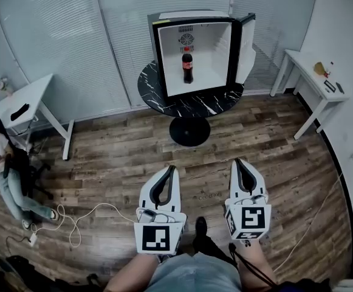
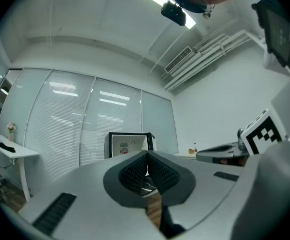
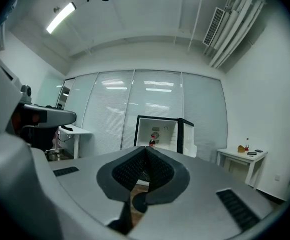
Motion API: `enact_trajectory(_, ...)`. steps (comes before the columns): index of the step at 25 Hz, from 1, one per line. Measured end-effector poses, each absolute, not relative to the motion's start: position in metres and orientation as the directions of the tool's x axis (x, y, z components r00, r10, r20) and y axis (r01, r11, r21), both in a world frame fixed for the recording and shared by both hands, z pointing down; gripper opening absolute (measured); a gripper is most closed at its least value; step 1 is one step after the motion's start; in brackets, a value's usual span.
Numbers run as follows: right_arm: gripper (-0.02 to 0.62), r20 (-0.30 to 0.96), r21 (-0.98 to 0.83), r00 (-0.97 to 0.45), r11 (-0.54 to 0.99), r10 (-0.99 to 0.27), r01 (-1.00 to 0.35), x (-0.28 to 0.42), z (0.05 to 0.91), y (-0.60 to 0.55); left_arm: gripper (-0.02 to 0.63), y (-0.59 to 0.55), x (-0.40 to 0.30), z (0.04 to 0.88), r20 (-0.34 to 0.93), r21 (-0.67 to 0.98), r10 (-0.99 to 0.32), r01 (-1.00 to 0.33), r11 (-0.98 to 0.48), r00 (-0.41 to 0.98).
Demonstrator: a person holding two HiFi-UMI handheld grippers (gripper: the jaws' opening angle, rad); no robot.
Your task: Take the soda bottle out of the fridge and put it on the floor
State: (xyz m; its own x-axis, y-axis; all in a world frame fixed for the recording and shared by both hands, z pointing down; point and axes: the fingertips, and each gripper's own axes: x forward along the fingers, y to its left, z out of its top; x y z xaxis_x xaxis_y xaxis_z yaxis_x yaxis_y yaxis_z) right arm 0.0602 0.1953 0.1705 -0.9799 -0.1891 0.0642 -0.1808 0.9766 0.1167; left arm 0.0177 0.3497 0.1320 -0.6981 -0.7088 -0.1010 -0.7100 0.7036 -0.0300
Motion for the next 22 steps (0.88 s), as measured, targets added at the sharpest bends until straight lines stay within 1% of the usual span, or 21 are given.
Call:
enact_trajectory(10, 0.014, 0.099, 0.055, -0.990, 0.994, -0.101, -0.096, -0.035, 0.202, 0.113, 0.017, 0.252, -0.066, 0.155, -0.020, -0.105, -0.696, -0.691, 0.715, -0.718)
enact_trajectory(18, 0.014, 0.085, 0.034, -0.994, 0.997, -0.071, -0.068, -0.072, 0.195, 0.064, 0.017, 0.195, -0.102, 0.139, -0.054, -0.107, -0.701, -0.694, 0.712, -0.711)
enact_trajectory(22, 0.014, 0.082, 0.025, -0.995, 0.998, -0.065, -0.063, -0.087, 0.195, 0.051, 0.017, 0.182, -0.117, 0.139, -0.045, -0.105, -0.698, -0.691, 0.715, -0.715)
